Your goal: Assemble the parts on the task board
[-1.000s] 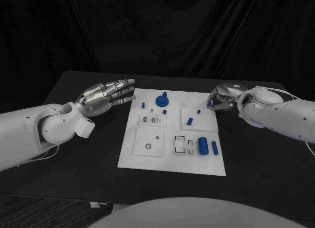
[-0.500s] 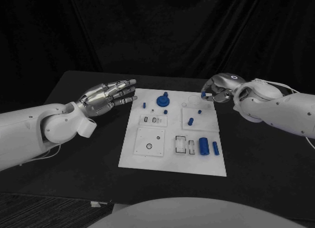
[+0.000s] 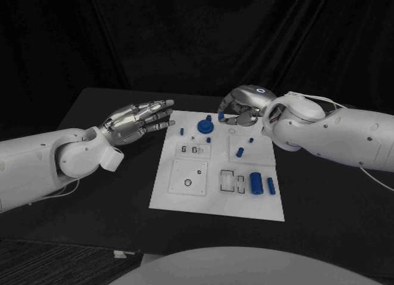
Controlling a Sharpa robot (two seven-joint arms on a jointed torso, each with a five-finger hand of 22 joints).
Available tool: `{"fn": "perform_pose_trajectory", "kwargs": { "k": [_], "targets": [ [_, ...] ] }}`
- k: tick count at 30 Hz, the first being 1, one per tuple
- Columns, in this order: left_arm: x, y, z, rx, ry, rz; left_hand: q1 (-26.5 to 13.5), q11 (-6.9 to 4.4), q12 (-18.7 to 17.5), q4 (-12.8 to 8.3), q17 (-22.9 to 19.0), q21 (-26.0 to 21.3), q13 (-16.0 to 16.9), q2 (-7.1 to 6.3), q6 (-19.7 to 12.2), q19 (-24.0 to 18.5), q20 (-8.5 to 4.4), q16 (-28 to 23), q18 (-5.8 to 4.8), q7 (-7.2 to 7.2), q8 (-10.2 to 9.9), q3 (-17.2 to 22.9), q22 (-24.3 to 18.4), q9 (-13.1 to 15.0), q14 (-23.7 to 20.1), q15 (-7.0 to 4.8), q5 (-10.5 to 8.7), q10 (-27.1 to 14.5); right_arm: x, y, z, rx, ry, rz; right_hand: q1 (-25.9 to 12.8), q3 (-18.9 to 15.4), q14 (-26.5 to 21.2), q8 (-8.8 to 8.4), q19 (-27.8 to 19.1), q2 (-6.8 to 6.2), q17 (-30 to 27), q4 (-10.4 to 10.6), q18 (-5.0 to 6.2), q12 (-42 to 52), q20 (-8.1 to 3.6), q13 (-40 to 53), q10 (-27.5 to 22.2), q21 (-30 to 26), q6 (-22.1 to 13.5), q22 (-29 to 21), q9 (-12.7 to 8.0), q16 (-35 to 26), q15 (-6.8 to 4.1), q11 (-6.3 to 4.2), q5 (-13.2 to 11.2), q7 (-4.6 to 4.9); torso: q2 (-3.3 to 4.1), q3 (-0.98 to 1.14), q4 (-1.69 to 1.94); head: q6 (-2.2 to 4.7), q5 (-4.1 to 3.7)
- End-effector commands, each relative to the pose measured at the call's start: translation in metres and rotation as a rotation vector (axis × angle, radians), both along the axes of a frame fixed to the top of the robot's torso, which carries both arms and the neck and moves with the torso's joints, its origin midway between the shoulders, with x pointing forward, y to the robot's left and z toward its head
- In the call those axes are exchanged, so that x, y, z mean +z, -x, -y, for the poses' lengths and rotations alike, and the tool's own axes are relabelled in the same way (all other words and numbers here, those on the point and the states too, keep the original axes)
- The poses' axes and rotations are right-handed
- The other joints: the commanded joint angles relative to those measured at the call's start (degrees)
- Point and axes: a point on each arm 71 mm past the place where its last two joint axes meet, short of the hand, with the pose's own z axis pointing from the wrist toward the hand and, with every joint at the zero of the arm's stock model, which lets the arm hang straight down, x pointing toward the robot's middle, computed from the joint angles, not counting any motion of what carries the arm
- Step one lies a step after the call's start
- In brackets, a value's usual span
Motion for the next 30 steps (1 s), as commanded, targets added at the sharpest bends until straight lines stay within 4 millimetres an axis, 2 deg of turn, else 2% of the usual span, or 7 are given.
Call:
{"fn": "perform_pose_trajectory", "kwargs": {
  "k": [1, 6, 8, 11, 21, 30],
  "targets": [
    [0.0, 0.001, 0.001, -0.012, 0.013, 0.002, 0.9, 0.61, 1.3, -0.01, 0.38, 0.17, 0.64, -0.38, -0.11, -0.28, -0.4, 0.73, -1.49, 0.01, 0.94, 2.34, -0.03, 1.09, 0.64, 0.27, 0.72, -0.22, -0.012, 0.007, -0.014, 0.006, 0.043, -0.042, 1.39, 0.96, 6.01, 1.23, 3.61, -0.06, 15.85, -0.83, -0.98, 0.95, 0.32, 15.82, 5.37, -1.03, 0.31, 13.61, 1.46, 1.15, 0.37, 0.42, 1.93, 0.28, 0.06, -0.01, 0.04, 0.0, 0.12],
    [0.0, 0.001, 0.001, -0.011, 0.014, 0.002, 0.9, 0.61, 1.3, -0.01, 0.38, 0.17, 0.64, -0.38, -0.11, -0.28, -0.4, 0.73, -1.49, 0.01, 0.94, 2.34, -0.03, 1.09, 0.64, 0.27, 0.72, -0.22, -0.028, 0.018, -0.033, 0.039, 0.068, -0.099, 1.46, 1.04, 6.01, 1.03, 3.42, -0.01, 15.85, -1.24, -0.88, 0.95, 0.49, 15.82, 5.37, -1.39, 0.12, 13.48, 1.48, 1.15, 0.55, 0.6, 2.49, 0.49, 0.07, -0.01, 0.0, 0.0, 0.25],
    [0.0, 0.001, 0.0, -0.011, 0.013, 0.002, 0.9, 0.61, 1.3, -0.01, 0.38, 0.17, 0.64, -0.38, -0.11, -0.28, -0.4, 0.73, -1.49, 0.01, 0.94, 2.34, -0.03, 1.09, 0.64, 0.27, 0.72, -0.22, -0.033, 0.021, -0.037, 0.045, 0.078, -0.118, 1.44, 1.05, 6.01, 0.96, 3.36, -0.01, 15.85, -1.33, -0.85, 0.95, 0.53, 15.82, 5.37, -1.5, 0.04, 13.44, 1.48, 1.15, 0.59, 0.65, 2.59, 0.55, 0.08, 0.05, 0.02, 0.0, 0.35],
    [0.0, 0.001, 0.0, -0.011, 0.013, 0.002, 0.89, 0.62, 1.31, 0.01, 0.37, 0.17, 0.64, -0.42, -0.13, -0.29, -0.41, 0.69, -1.49, 0.02, 0.94, 2.41, -0.04, 1.09, 0.61, 0.24, 0.72, -0.24, -0.041, 0.025, -0.042, 0.051, 0.097, -0.142, 1.33, 1.02, 6.01, 0.86, 3.35, -0.02, 15.85, -1.41, -0.84, 0.95, 0.59, 15.82, 5.37, -1.53, -0.07, 13.43, 1.47, 1.15, 0.66, 0.71, 2.77, 0.65, 0.07, 0.02, 0.04, 0.0, 0.34],
    [-0.001, 0.001, 0.0, -0.01, 0.014, 0.0, 0.89, 0.62, 1.31, 0.01, 0.37, 0.17, 0.64, -0.42, -0.13, -0.29, -0.41, 0.69, -1.49, 0.02, 0.94, 2.41, -0.04, 1.09, 0.61, 0.24, 0.72, -0.24, -0.057, 0.032, -0.045, 0.047, 0.132, -0.174, 1.09, 0.95, 6.01, 0.67, 3.24, -0.1, 15.85, -1.56, -0.79, 0.95, 0.7, 15.82, 5.37, -1.74, -0.3, 13.35, 1.45, 1.15, 0.78, 0.87, 3.01, 0.79, 0.07, 0.04, -0.04, 0.0, 0.72],
    [-0.003, 0.002, 0.0, -0.011, 0.015, -0.004, 0.89, 0.62, 1.31, 0.01, 0.37, 0.17, 0.64, -0.42, -0.13, -0.29, -0.41, 0.69, -1.49, 0.02, 0.94, 2.41, -0.04, 1.09, 0.61, 0.24, 0.72, -0.24, -0.062, 0.031, -0.045, 0.034, 0.144, -0.185, 1.06, 0.99, 6.01, 0.54, 3.11, -0.07, 15.85, -1.75, -0.73, 0.95, 0.78, 15.82, 5.37, -1.98, -0.44, 13.27, 1.45, 1.15, 0.88, 1.02, 3.14, 0.86, 0.07, 0.04, -0.07, 0.0, 0.6]
  ]
}}
